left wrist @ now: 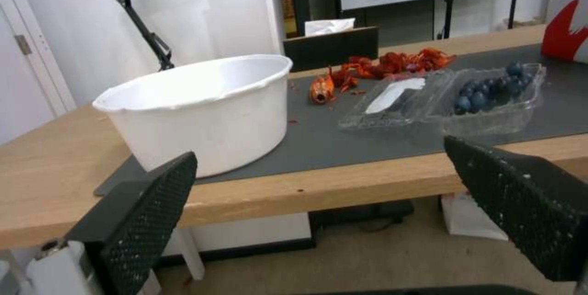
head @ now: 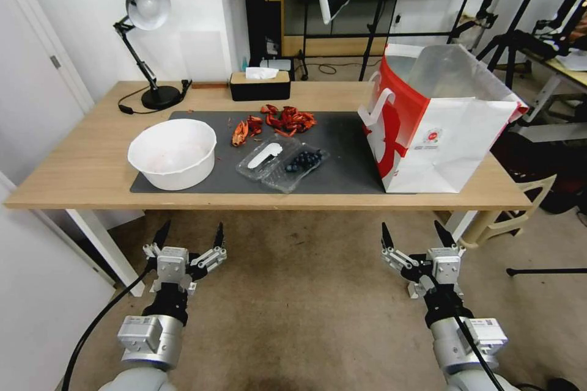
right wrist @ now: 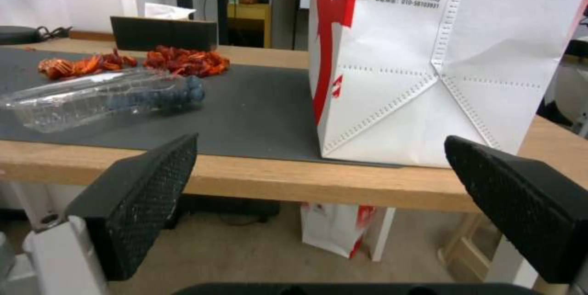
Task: Close the takeout container lid, then place the container into the takeout bag.
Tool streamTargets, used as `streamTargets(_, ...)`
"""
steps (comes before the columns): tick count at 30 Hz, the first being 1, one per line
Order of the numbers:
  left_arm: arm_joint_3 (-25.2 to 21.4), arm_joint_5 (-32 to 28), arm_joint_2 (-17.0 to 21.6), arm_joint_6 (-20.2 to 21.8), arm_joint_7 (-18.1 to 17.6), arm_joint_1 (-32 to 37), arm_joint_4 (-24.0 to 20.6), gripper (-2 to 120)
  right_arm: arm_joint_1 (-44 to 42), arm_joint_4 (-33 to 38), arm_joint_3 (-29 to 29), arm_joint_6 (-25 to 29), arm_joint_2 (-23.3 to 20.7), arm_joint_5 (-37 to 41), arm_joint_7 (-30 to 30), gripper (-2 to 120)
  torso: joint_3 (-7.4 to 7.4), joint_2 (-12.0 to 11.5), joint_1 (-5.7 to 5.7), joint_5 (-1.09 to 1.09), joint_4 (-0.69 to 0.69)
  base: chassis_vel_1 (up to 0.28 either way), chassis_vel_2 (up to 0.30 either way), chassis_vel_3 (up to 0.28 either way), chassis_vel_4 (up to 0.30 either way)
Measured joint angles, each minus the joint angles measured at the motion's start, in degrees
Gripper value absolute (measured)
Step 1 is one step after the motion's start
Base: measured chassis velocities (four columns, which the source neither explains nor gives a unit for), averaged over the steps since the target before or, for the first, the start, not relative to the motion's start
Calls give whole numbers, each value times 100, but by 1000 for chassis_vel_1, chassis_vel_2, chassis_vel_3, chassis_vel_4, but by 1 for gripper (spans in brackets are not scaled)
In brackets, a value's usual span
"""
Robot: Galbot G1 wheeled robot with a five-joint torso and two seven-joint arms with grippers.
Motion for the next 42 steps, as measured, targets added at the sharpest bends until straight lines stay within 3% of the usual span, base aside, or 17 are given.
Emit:
streamTargets(20,26,-15,-16,9,-8,-2,-3,100,0,0,-1,-2,1,0,0,100,0,0,0,1,0,0,0,0,0)
streamTargets(21,56,-30,-31,23,-13,-2,-12,100,0,-1,-14,-11,2,-2,-7,100,0,0,0,-1,0,0,0,0,0)
streamTargets(23,684,-338,-417,334,-157,-57,-290,100,-46,1,-449,-349,75,-172,-356,100,0,0,0,2,-1,0,0,0,0)
streamTargets(26,986,-501,-592,456,-218,-87,-413,100,-109,31,-865,-688,142,-314,-743,100,0,0,0,9,1,0,0,0,0)
streamTargets(27,986,-501,-592,456,-218,-87,-413,100,-109,31,-865,-688,142,-314,-743,100,0,0,0,9,1,0,0,0,0)
streamTargets(28,1059,-541,-619,457,-224,-101,-414,100,-118,82,-872,-734,139,-307,-810,100,0,0,0,-6,1,0,0,0,0)
streamTargets(42,1074,-566,-618,369,-186,-81,-384,100,-91,125,-788,-702,137,-261,-851,100,0,-1,0,0,0,0,0,0,0)
